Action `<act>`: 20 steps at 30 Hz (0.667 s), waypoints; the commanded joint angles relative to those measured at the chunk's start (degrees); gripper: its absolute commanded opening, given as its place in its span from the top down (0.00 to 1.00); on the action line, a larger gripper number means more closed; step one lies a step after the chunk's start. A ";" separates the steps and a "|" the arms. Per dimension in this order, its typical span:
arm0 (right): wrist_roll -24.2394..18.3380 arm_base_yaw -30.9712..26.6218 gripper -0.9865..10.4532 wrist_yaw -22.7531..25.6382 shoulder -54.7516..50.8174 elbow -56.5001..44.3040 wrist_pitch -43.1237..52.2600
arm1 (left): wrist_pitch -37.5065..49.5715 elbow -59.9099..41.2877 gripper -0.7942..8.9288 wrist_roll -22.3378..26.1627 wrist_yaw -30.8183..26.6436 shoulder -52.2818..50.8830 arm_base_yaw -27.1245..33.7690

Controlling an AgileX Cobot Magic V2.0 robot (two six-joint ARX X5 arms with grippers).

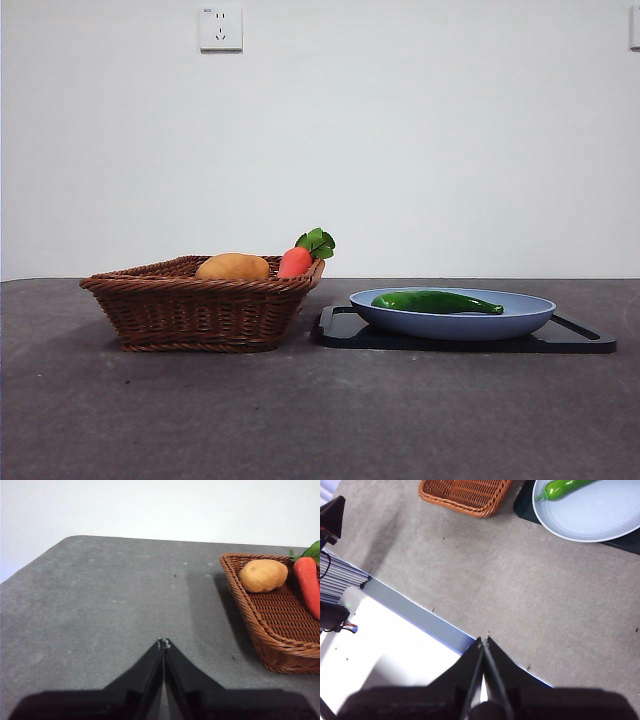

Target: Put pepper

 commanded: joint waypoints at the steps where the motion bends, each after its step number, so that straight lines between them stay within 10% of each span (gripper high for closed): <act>1: 0.15 0.15 0.90 -0.02 0.31 0.94 0.35 | 0.70 -0.61 0.91 -0.55 0.02 -0.31 0.22; 8: -4.63 -0.74 0.90 0.35 -0.04 0.90 4.50 | 0.70 -0.61 0.91 -0.57 0.04 -0.31 0.22; 20: -3.74 -15.06 0.90 0.39 -16.96 -19.54 44.96 | 0.74 -0.61 0.91 -0.57 0.02 -0.31 0.22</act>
